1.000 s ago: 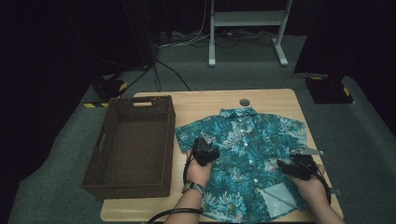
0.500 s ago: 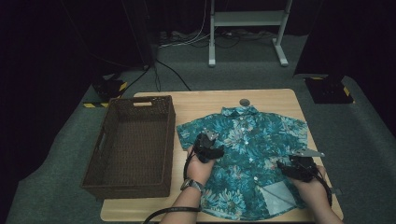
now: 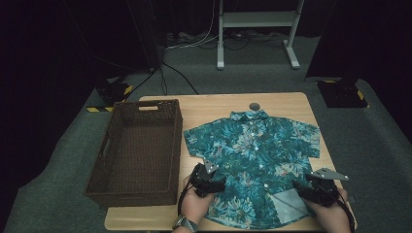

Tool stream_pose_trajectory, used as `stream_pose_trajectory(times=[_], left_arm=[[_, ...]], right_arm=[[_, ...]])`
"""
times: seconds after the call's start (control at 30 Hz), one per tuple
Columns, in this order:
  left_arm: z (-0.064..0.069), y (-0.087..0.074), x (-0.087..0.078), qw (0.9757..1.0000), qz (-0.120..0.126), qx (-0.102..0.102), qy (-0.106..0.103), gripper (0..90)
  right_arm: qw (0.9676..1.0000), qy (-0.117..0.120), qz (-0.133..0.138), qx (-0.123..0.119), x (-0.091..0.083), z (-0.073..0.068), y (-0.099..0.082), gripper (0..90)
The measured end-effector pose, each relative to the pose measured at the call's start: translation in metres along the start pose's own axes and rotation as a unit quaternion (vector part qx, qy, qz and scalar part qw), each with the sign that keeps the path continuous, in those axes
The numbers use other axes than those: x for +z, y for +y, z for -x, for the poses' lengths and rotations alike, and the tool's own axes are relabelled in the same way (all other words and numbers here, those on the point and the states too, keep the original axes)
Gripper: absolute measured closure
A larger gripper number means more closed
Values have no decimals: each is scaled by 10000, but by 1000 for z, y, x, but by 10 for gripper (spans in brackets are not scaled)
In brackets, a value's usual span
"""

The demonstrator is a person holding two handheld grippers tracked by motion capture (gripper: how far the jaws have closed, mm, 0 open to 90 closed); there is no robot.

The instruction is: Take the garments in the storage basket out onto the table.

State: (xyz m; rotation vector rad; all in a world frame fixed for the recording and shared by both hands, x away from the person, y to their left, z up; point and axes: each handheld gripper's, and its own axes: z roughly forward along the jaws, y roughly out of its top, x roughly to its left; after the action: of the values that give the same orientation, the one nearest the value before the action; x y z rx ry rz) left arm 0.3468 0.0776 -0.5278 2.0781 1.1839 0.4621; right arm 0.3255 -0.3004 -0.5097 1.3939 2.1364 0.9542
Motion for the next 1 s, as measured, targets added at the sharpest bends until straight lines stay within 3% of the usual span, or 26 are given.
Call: stream_pose_trajectory(times=[0.13, 0.3, 0.4, 0.6, 1.0], left_arm=[[2, -6, -4, 9999, 52, 83, 44, 240], [0, -8, 1, 10000, 57, -30, 8, 236], [2, -10, 4, 9999, 82, 7, 58, 216], [5, -12, 8, 9997, 174, 136, 80, 179], [5, -12, 8, 9997, 174, 137, 54, 172]], right_arm=[[9999, 48, 5, 153, -7, -6, -8, 418], [9999, 13, 1, 162, -11, -12, -18, 450], [9998, 3, -7, 189, -10, -13, -23, 461], [9996, 94, 132, 223, -11, -13, -24, 467], [9996, 122, 148, 207, -14, -12, -28, 506]])
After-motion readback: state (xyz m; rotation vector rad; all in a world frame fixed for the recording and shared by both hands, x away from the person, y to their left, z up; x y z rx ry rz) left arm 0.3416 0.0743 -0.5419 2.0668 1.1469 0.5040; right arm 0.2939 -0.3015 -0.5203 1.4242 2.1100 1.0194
